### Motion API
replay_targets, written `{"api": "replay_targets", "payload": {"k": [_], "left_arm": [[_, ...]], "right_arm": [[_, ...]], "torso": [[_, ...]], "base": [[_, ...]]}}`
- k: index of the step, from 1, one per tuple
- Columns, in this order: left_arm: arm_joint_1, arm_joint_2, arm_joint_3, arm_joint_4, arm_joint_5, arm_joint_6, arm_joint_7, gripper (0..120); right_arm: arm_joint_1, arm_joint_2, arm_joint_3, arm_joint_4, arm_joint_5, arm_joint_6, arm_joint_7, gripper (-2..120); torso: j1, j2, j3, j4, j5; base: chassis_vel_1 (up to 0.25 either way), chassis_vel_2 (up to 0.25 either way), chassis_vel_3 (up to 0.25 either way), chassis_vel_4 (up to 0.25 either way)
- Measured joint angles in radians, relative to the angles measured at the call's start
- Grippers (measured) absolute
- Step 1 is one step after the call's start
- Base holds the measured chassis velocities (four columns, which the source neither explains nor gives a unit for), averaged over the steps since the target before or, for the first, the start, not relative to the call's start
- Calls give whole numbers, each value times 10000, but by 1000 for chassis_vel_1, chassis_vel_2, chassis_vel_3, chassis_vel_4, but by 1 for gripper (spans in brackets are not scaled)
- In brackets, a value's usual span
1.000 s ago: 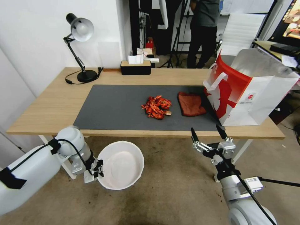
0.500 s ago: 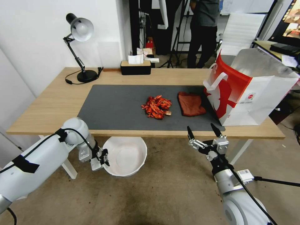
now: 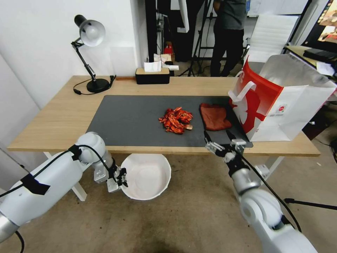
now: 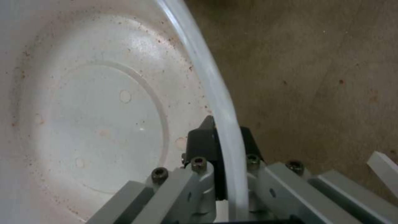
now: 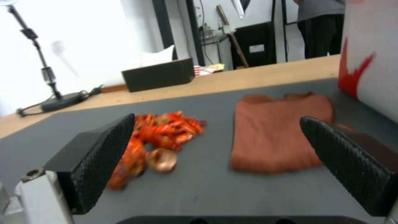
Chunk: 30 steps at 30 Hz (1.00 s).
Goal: Sweep shrimp from table into container with towel, then put container into takeout bag.
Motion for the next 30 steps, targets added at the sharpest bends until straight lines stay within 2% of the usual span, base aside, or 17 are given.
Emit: {"api": "replay_targets", "payload": {"k": [2,3,4,6,8,9,10,12,13,14,15,20,30], "left_arm": [[-14,-4,37,1,50,1,-1,0],[-17,-22,51,11,73,8,-4,0],[-17,-22,51,11,73,8,-4,0],[-16,-54,49,42,105,19,-10,0],[-15,-57,46,54,109,20,-13,0],[-10,-68,43,76,128,23,-18,0],[-10,-68,43,76,128,23,-18,0],[-11,-88,44,120,143,28,-18,0],[-29,-133,52,164,179,31,-12,0],[-29,-133,52,164,179,31,-12,0],[-56,-185,57,223,225,30,-9,0],[-81,-217,57,285,244,29,-11,0],[-94,-220,70,299,250,79,13,0]], "right_arm": [[529,-83,-228,-259,50,-163,291,100],[1324,-182,-553,-585,66,-577,873,100],[1324,-182,-553,-585,66,-577,873,100],[2566,-323,-1132,-1047,71,-1367,1715,100],[2910,-364,-1295,-1165,74,-1635,2014,100],[3579,-427,-1738,-1399,241,-2337,2753,100],[3579,-427,-1738,-1399,241,-2337,2753,100],[4178,-442,-2172,-1650,516,-3121,3563,100],[4602,-440,-2483,-1859,895,-3806,4135,100],[4602,-440,-2483,-1859,895,-3806,4135,100],[4958,-389,-2745,-2145,1271,-4381,4486,100],[5373,-191,-2895,-2810,1419,-4870,4965,100],[5329,-103,-2798,-3205,1586,-4958,5021,100]], "torso": [[0,0,0,0,0],[1,0,0,5,-3],[1,0,0,5,-3],[2,0,1,5,-2],[2,0,0,6,-3],[1,1,-2,2,-6],[1,1,-2,2,-6],[1,1,-1,2,2],[0,2,-2,6,-9],[0,2,-2,6,-9],[2,1,-1,3,-1],[0,1,-1,1,-1],[-1,1,-2,0,-3]], "base": [[0,0,0,0],[0,0,0,0],[0,0,0,0],[0,0,0,0],[0,0,0,0],[0,0,0,0],[0,0,0,0],[0,0,0,0],[0,0,0,0],[0,0,0,0],[0,0,0,0],[0,0,0,0],[0,0,0,0]]}}
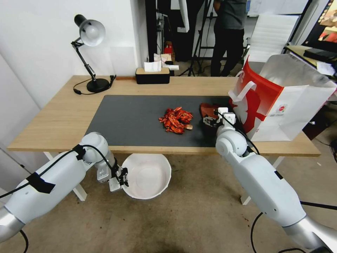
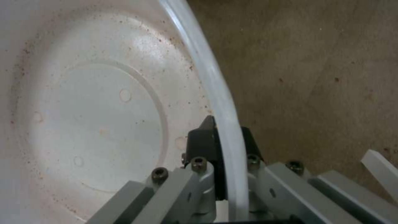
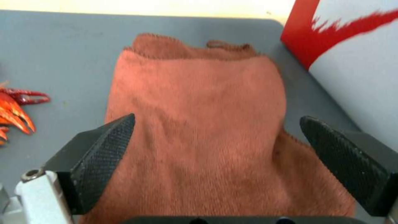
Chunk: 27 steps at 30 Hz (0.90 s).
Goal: Sweep shrimp from table into container with towel, then put container into takeout bag.
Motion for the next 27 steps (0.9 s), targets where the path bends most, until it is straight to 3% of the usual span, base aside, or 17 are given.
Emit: {"api": "replay_targets", "payload": {"k": [6,13,17,19,21,27], "left_arm": [[78,80,-17,5,-44,0,-21,0],[115,112,-27,4,-74,-33,-82,0],[117,100,-26,4,-73,-42,-87,0],[119,98,-26,6,-73,-50,-97,0],[121,101,-27,6,-72,-52,-104,0],[142,93,-43,21,-52,-63,-222,0]], "right_arm": [[-65,95,50,-172,391,-8,29,97],[-82,170,83,-201,631,-3,53,70],[-102,149,107,-187,701,-3,73,60],[-143,107,124,-137,748,-3,75,47],[-152,83,124,-107,765,-3,41,42],[-168,-77,89,-37,570,293,-697,20]], "torso": [[0,0,0,2,0],[-3,1,-2,2,-3],[-2,2,-2,1,-4],[-3,1,-3,0,-2],[-3,2,-2,1,-2],[-1,0,2,1,5]], "base": [[0,0,0,0],[0,0,0,0],[0,0,0,0],[0,0,0,0],[0,0,0,0],[0,0,0,0]]}}
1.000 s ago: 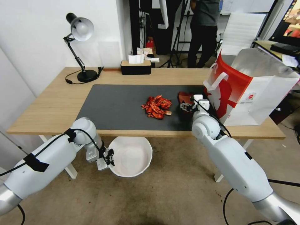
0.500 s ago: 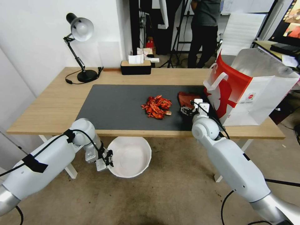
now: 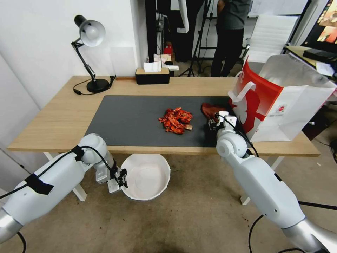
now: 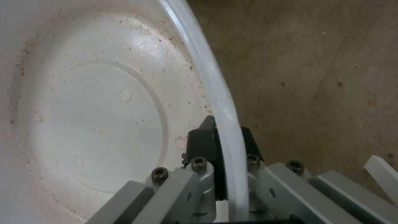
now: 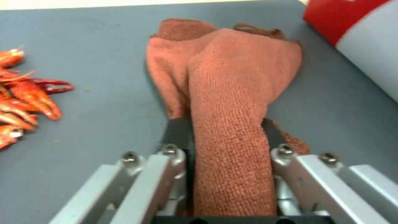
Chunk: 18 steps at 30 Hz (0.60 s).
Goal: Sweep shrimp from table into container with towel, then put container into takeout bag.
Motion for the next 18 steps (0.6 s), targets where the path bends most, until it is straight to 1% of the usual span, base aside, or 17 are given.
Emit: {"api": "replay_targets", "payload": {"k": [1,2,3,5,6,8,9,10,13,14,16,17,18], "left_arm": [[3,-82,-19,41,64,-4,-83,0],[3,-82,-19,41,64,-4,-83,0],[3,-150,-29,108,118,-7,-132,0],[3,-352,-85,323,245,-98,-238,0],[3,-352,-85,323,245,-98,-238,0],[-1,-532,-145,491,326,-188,-290,0],[-1,-532,-145,491,326,-188,-290,0],[-18,-602,-149,534,347,-209,-302,0],[-130,-731,-123,598,368,-223,-355,0],[-130,-731,-123,598,368,-223,-355,0],[-288,-848,45,697,368,-229,-365,0],[-288,-848,45,697,368,-229,-365,0],[-395,-969,141,765,379,-241,-359,0]], "right_arm": [[142,-193,-7,-105,-668,428,-994,7],[142,-193,-7,-105,-668,428,-994,7],[259,-272,-22,-258,-885,603,-1443,5],[527,-434,-97,-662,-1198,951,-2441,5],[527,-434,-97,-662,-1198,951,-2441,5],[882,-595,-220,-1090,-1512,1258,-3359,5],[882,-595,-220,-1090,-1512,1258,-3359,5],[1080,-684,-325,-1330,-1620,1378,-3808,5],[1571,-842,-597,-1877,-1710,1554,-4726,5],[1571,-842,-597,-1877,-1710,1554,-4726,5],[1860,-951,-905,-2239,-1725,1635,-5263,5],[1860,-951,-905,-2239,-1725,1635,-5263,5],[1969,-1028,-1083,-2382,-1739,1679,-5533,5]], "torso": [[1,-1,0,2,0],[1,-1,0,2,0],[1,0,0,2,-1],[2,0,1,1,-1],[2,0,1,1,-1],[2,-1,0,0,-5],[2,-1,0,0,-5],[2,-1,0,0,-4],[2,-1,-1,1,-4],[2,-1,-1,1,-4],[2,-1,-1,3,-2],[2,-1,-1,3,-2],[3,-1,-1,3,-2]], "base": [[0,0,0,0],[0,0,0,0],[0,0,0,0],[0,0,0,0],[0,0,0,0],[0,0,0,0],[0,0,0,0],[0,0,0,0],[0,0,0,0],[0,0,0,0],[0,0,0,0],[0,0,0,0],[0,0,0,0]]}}
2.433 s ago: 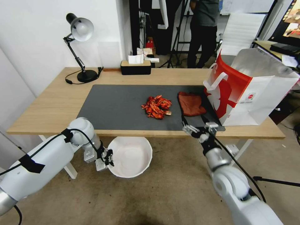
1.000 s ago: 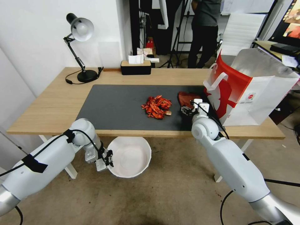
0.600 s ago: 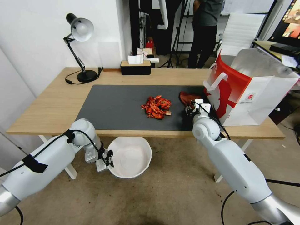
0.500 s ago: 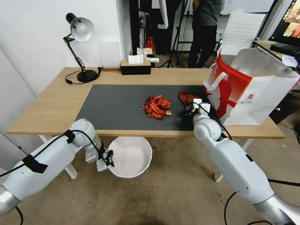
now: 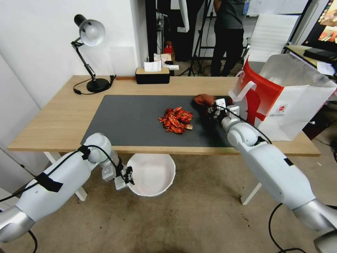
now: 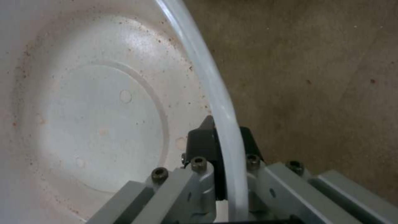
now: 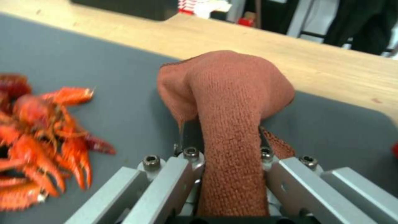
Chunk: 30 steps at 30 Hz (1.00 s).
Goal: Sweep shrimp from table into container with towel, then put container into takeout bag.
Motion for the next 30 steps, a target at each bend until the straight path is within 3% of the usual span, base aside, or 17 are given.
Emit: {"api": "replay_targets", "payload": {"k": [8,16,24,30], "left_arm": [[-767,-540,807,217,98,-31,31,0],[-1258,-702,1390,234,110,-38,31,0],[-1338,-897,1514,277,148,-90,32,0],[-1363,-958,1530,292,229,-140,47,0]], "right_arm": [[312,-361,-753,-342,-101,278,-961,5],[305,-742,-1145,-156,-45,296,-1465,5],[67,-1075,-1157,108,13,446,-2089,5],[-136,-1465,-1166,341,231,679,-3122,5]], "torso": [[0,0,0,-4,-2],[-1,0,-1,-2,-2],[-3,1,-3,-3,-2],[-4,2,-3,-4,-4]], "base": [[0,0,0,0],[0,0,0,0],[0,0,0,0],[0,0,0,0]]}}
